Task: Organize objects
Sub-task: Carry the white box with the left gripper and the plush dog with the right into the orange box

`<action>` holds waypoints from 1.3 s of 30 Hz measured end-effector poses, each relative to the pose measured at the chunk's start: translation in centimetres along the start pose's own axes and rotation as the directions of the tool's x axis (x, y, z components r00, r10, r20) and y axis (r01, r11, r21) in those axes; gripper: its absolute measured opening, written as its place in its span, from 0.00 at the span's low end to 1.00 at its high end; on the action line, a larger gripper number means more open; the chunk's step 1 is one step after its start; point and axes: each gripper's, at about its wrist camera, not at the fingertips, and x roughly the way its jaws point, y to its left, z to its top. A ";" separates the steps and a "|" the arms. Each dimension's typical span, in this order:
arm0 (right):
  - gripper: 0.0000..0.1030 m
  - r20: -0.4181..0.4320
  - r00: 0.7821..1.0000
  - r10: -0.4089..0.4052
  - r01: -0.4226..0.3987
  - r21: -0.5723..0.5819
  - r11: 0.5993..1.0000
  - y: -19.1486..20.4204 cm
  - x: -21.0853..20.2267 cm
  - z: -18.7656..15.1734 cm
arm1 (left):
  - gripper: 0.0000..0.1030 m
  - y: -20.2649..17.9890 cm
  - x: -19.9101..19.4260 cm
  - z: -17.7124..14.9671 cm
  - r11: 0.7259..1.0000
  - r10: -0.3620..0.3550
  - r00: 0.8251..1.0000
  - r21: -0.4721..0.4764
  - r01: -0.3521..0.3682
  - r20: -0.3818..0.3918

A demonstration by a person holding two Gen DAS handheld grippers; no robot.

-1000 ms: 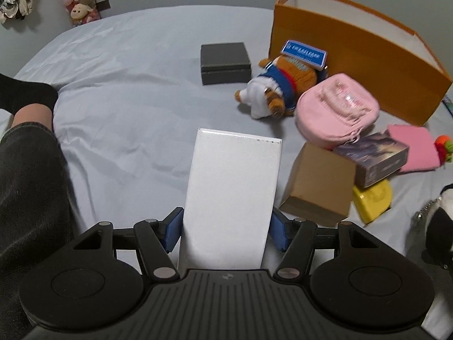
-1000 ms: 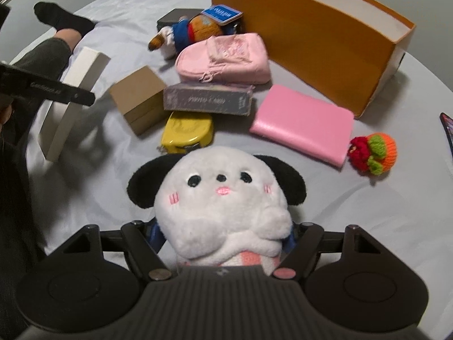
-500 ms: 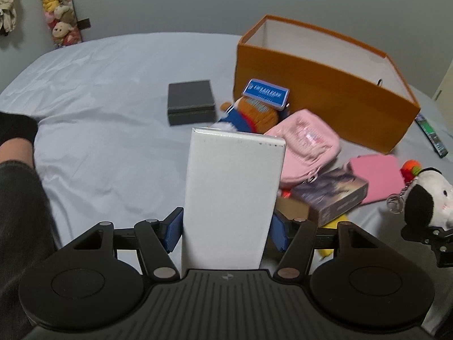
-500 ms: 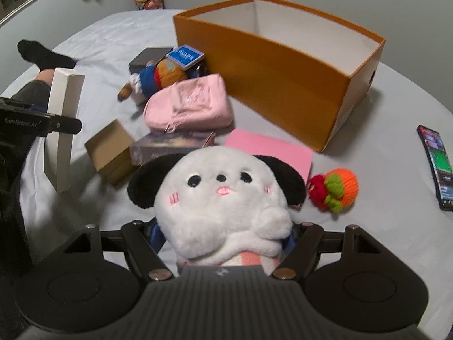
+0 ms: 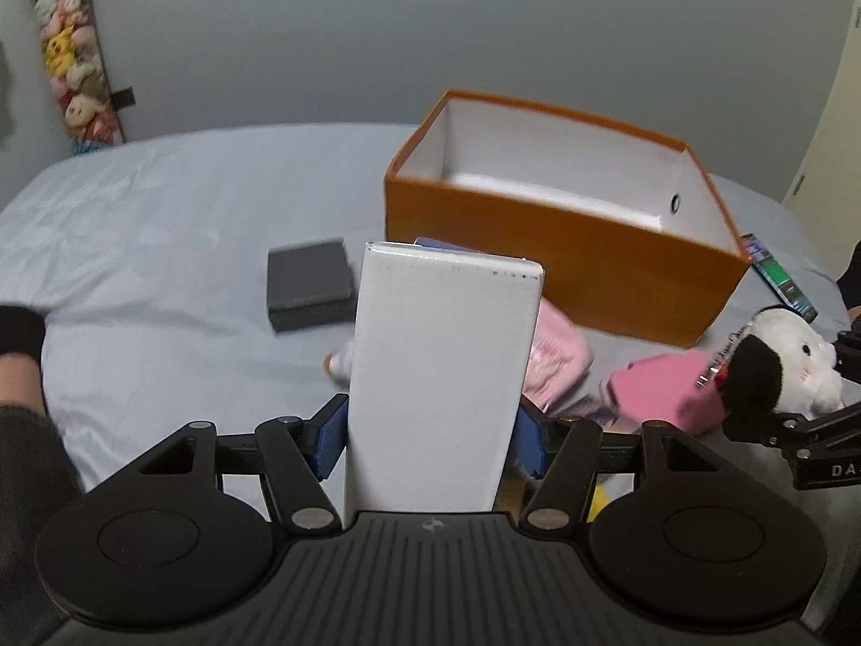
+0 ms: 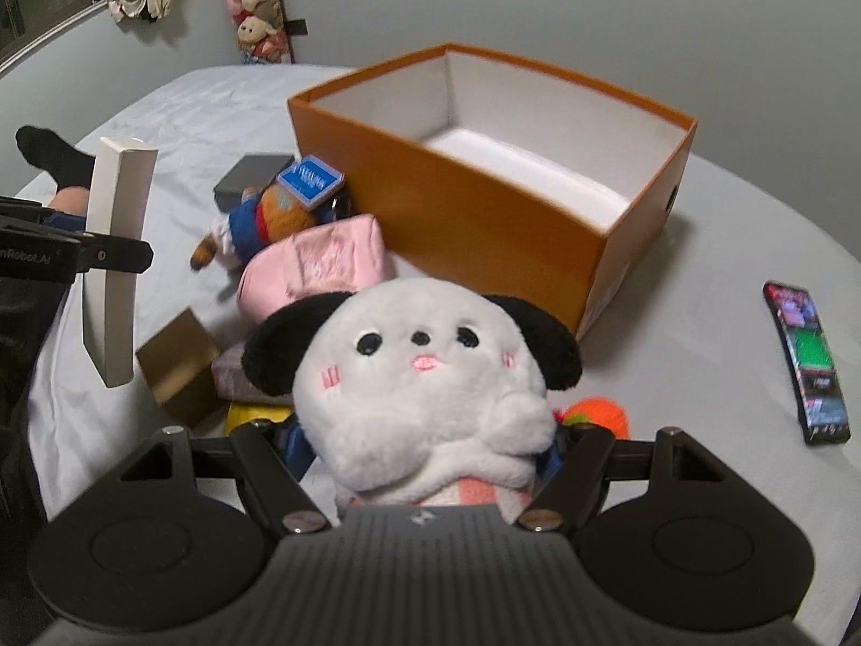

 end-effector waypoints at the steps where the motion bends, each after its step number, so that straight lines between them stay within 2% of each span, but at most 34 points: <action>1: 0.73 0.011 1.000 -0.001 0.001 -0.003 1.000 -0.1 -0.1 0.5 | 0.69 -0.2 -0.2 0.5 1.000 -0.003 1.000 0.010 0.003 0.011; 4: 0.73 0.048 0.999 -0.005 0.006 -0.016 1.000 -0.4 -0.7 1.8 | 0.69 -0.8 -0.5 2.1 0.999 -0.021 0.999 0.035 0.019 0.041; 9: 0.73 0.112 0.994 -0.014 0.018 -0.033 0.999 -0.8 -1.4 4.4 | 0.69 -1.6 -0.5 5.3 0.995 -0.094 0.992 0.042 0.090 0.080; 17: 0.73 0.209 0.977 -0.032 0.049 -0.078 0.996 -1.4 -2.4 8.6 | 0.69 -3.9 0.5 11.6 0.982 -0.139 0.985 0.145 0.123 0.106; 23: 0.73 0.267 0.963 -0.040 0.070 -0.104 0.992 -2.0 -1.8 12.0 | 0.69 -5.3 1.4 16.4 0.972 -0.143 0.982 0.204 0.117 0.121; 27: 0.73 0.284 0.957 -0.050 0.086 -0.115 0.990 -2.8 -0.7 14.3 | 0.69 -5.5 2.8 19.3 0.969 -0.155 0.982 0.212 0.131 0.104; 32: 0.73 0.263 0.963 -0.065 0.093 -0.097 0.991 -4.5 1.5 16.7 | 0.69 -5.6 6.5 22.5 0.965 -0.180 0.983 0.199 0.171 0.029; 39: 0.73 0.203 0.977 -0.068 0.085 -0.076 0.994 -5.9 5.6 18.2 | 0.69 -7.2 11.4 24.6 0.958 -0.134 0.989 0.246 0.147 -0.067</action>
